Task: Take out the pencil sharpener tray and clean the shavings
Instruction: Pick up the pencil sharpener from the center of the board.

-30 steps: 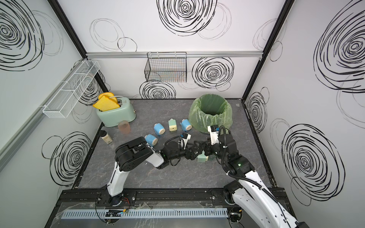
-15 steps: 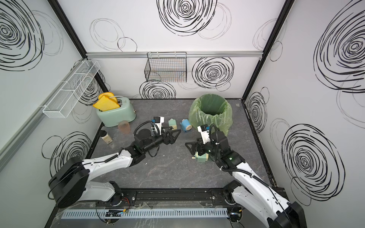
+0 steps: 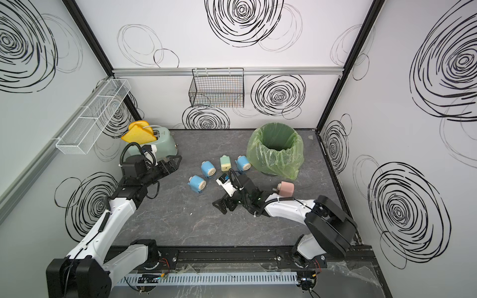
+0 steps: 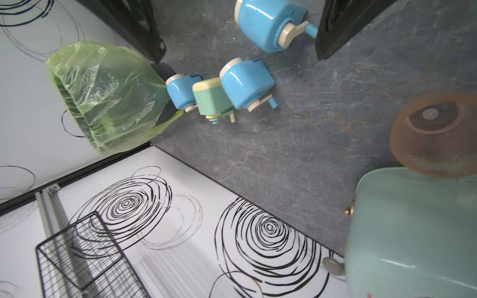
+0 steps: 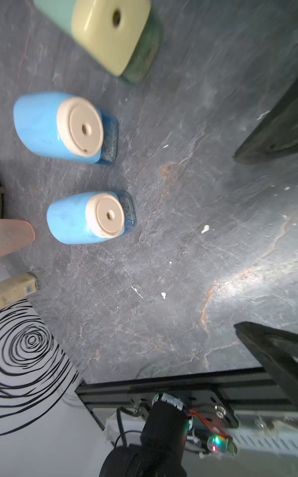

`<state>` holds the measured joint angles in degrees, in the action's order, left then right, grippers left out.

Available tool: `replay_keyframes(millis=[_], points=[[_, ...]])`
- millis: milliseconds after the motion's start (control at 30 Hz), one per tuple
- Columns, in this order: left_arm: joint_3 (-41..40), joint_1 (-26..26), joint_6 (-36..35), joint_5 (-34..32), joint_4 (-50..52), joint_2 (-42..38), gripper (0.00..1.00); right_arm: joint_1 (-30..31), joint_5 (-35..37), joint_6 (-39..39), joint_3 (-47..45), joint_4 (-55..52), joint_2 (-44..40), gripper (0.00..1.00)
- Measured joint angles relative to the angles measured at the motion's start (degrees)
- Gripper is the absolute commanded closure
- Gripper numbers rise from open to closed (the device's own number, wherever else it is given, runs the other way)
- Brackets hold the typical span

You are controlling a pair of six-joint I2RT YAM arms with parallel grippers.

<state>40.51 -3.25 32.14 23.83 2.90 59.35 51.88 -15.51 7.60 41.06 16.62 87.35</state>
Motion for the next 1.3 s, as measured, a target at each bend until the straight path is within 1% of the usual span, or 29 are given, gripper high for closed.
replay_keyframes(millis=[200,433,633,667,767,867,1167,1267,1300], points=[[-6.2,-1.1,0.3,3.5,0.7,-1.8,0.03,0.9,3.1,-4.2,5.3,10.5,13.2,0.01],[-6.9,-1.4,0.3,4.4,1.4,-3.9,0.03,0.9,3.9,-4.8,14.6,17.7,25.8,0.01],[-6.9,-0.4,0.2,4.4,1.5,-4.1,0.03,0.9,4.3,-4.0,19.5,20.7,31.3,0.00],[-6.9,-0.3,0.2,4.4,1.6,-4.1,0.03,0.9,4.4,-4.0,19.8,21.1,31.7,0.01],[-6.9,-0.1,0.2,4.4,1.6,-3.9,0.03,0.9,4.5,-3.2,20.3,21.8,32.1,0.15],[-6.9,-0.1,0.2,4.4,1.6,-3.8,0.03,0.9,4.8,-2.6,20.3,22.8,32.1,0.22],[-6.9,0.0,0.2,4.5,1.6,-3.6,0.03,0.9,3.7,-1.9,20.3,24.4,32.1,0.56],[-6.9,0.0,0.2,4.9,1.5,-3.6,0.03,0.9,3.0,-1.8,19.8,24.7,32.0,0.65],[-6.9,0.0,0.2,5.3,1.3,-3.6,0.03,0.9,2.5,-1.8,19.2,24.9,31.6,0.67]])
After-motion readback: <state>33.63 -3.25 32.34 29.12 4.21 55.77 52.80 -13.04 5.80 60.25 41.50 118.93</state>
